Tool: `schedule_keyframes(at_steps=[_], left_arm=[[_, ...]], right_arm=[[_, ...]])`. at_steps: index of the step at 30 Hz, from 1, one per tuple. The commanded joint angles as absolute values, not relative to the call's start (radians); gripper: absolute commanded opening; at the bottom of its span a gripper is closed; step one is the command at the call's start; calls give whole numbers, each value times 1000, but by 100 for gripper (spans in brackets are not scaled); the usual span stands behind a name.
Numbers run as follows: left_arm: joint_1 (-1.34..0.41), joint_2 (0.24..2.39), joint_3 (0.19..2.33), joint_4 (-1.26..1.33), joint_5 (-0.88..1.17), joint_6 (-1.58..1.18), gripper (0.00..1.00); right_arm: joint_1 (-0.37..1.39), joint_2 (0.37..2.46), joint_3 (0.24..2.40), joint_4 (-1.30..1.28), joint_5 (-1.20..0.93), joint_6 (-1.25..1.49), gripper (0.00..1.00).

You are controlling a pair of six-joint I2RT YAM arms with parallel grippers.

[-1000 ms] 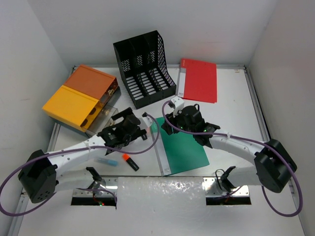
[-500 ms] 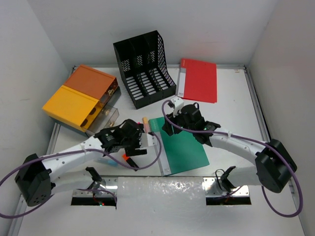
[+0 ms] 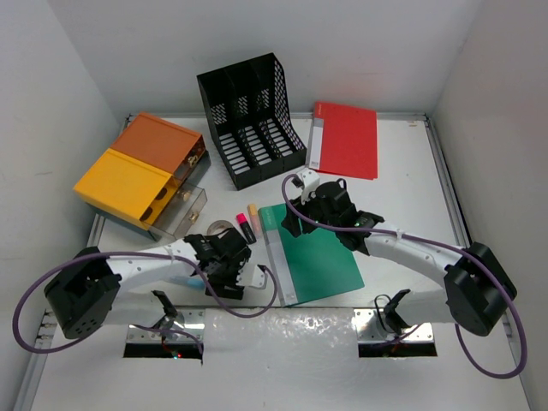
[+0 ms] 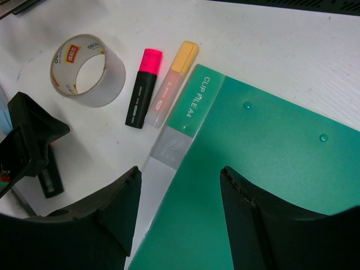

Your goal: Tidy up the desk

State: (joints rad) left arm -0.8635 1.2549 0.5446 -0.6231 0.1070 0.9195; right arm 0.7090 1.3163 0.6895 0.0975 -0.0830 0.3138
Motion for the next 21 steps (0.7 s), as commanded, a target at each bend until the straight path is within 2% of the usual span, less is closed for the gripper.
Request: schedule_keyframes(at_steps=[1,3,5,7,8,9,12,17,21], left_arm=[[-871,1288,509,-536,121,954,83],[-871,1307,505,-515,113,936,78],[-873,1313,520,-517,132,916,58],[-873,1318,525,-511,138,907,43],[-873,1319,525,-506,137,901,39],[-873,1327,528,-506,135,894,26],[-873,1339,535,-502,138,868,0],[-873,1304,587,-518,137,787,0],[-870,1212,716,-555,84,706,0]], right_arm=[[707,1292,696,114,-86,305,57],[706,1292,692,121,-84,305,57],[707,1293,690,126,-83,307,57],[707,1296,693,126,-86,308,57],[707,1296,693,121,-87,305,57],[706,1295,692,121,-84,305,57],[707,1287,683,121,-74,304,57],[706,1279,681,115,-69,305,57],[706,1272,683,95,-14,319,57]])
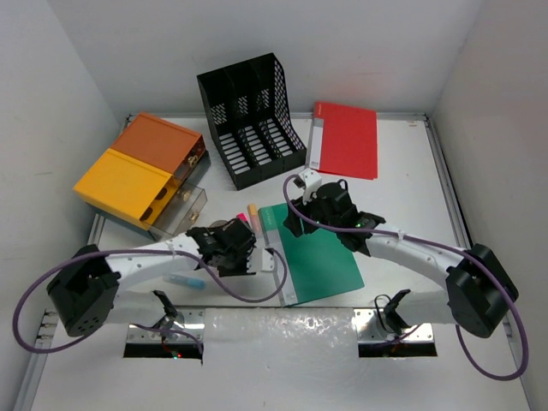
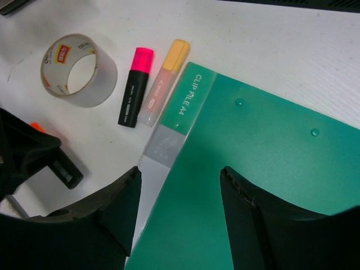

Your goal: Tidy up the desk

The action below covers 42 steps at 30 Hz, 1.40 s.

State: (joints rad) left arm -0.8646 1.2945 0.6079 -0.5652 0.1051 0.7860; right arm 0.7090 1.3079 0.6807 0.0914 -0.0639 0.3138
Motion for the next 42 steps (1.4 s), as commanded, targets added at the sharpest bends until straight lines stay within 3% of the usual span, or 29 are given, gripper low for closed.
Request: schedule_keyframes(at_steps=[1,8,13,18,33,37,42], left_arm=[[-868,1171,742,-581,69,671,0],[-760,1031,995,-696,-73,557,0],[-372,1023,1077,-768,-61,647,0],[-143,1081,1083,-808,-17,647,0],[-14,1167,922,-643,-5,690,0],[-14,1144,907,-660,21,700,31],[-14,1094,992,-725,57,710,44]], right_arm=[[703,1267,683,80,-3,327,57],[661,1233,667,74,15,374,58],[660,1212,649,89,-24,385,58],[658,1183,634,86,-12,373,58],[658,1141,600,75,-3,353,60],[658,1146,603,81,-3,351,61],[660,1163,618,78,-40,345,63]])
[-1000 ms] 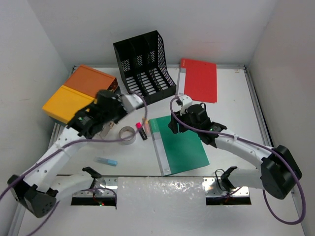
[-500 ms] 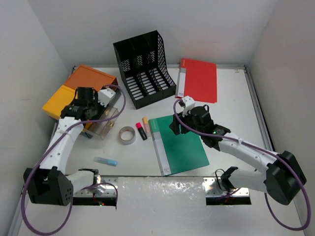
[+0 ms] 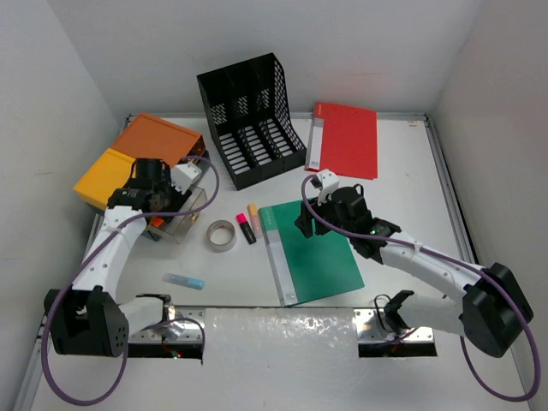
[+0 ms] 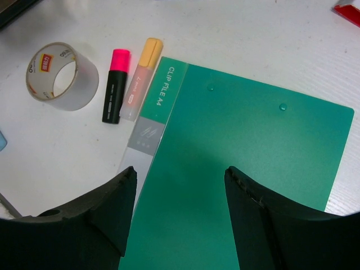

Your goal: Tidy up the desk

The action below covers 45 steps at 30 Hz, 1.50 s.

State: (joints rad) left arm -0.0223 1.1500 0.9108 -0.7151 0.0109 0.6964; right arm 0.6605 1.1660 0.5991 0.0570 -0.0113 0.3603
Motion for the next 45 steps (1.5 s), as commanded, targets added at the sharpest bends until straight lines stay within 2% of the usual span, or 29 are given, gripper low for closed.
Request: schedule_keyframes(at_steps=[1,2,3,4,7,12,14,15,20,21,22,23,27,31,38,45], left_arm=[[-14,1088,1006,-738,61,715,45],[-14,1072,1018,-759,70,721,46],[-14,1063,1028,-765,72,724,54],[-14,1057,1038,-781,77,733,55],[-15,1026,1071,-845,160,787,56],[-60,925,1097,-1063,327,1032,56],[-138,898,1083,-1225,418,1193,60],[-138,893,1075,-1226,419,1193,62],[-418,958,980,-1145,257,1019,64],[-501,977,921,-1117,200,982,62],[-532,998,885,-1095,177,974,57],[-557,1003,817,-1071,149,970,55],[-575,989,684,-973,33,1009,54],[-575,1026,551,-913,-63,1040,58],[-577,1083,549,-894,-67,1095,60],[-587,1227,586,-922,-74,1123,59]], right_arm=[[658,1163,620,78,-43,345,63],[658,1164,618,78,-44,345,63],[660,1164,618,77,-46,344,63],[658,1164,618,75,-49,342,63],[658,1160,617,69,-54,337,63],[660,1160,620,75,-80,330,64],[658,1163,620,78,-89,330,65],[658,1164,620,80,-90,330,65],[660,1180,617,87,-91,336,65],[658,1184,621,87,-94,337,65],[658,1189,621,83,-97,337,65],[658,1192,623,81,-97,336,65],[658,1193,620,69,-81,330,65],[660,1203,624,64,-60,316,65],[658,1242,641,68,-72,310,65],[658,1258,647,64,-57,293,66]])
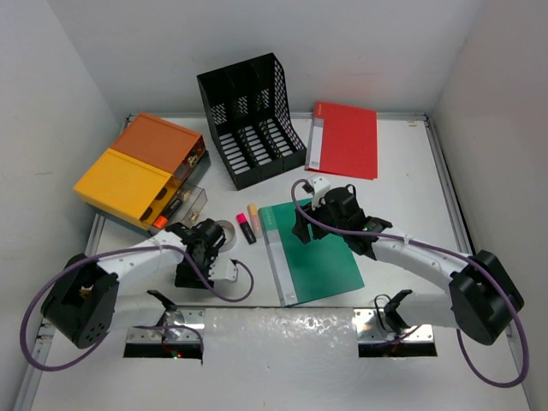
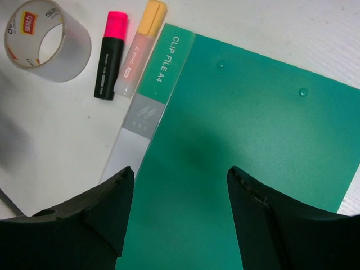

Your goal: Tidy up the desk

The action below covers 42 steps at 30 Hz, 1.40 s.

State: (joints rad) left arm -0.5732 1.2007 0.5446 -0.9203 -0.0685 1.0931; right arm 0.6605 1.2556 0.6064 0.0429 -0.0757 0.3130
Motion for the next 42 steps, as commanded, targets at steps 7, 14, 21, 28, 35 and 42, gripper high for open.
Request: schedule_keyframes(at_steps=[7,14,21,28,35,42], left_arm=[[-621,1293,575,-882,-116,1095,59],[-640,1370,508,-675,-158,1009,32],[-640,1332,577,-666,-32,953,2],[-640,1263,744,-759,130,874,0],[-637,1103,985,-824,151,723,0],[-427,1103,1311,-862,-127,541,0]], right_arm=[[660,1282,661,58,-37,275,66],[658,1301,672,58,-37,256,66],[657,1295,669,54,-35,256,66],[657,1272,669,43,-32,256,66],[658,1247,673,17,-6,261,66],[652,1235,669,20,-6,276,66]])
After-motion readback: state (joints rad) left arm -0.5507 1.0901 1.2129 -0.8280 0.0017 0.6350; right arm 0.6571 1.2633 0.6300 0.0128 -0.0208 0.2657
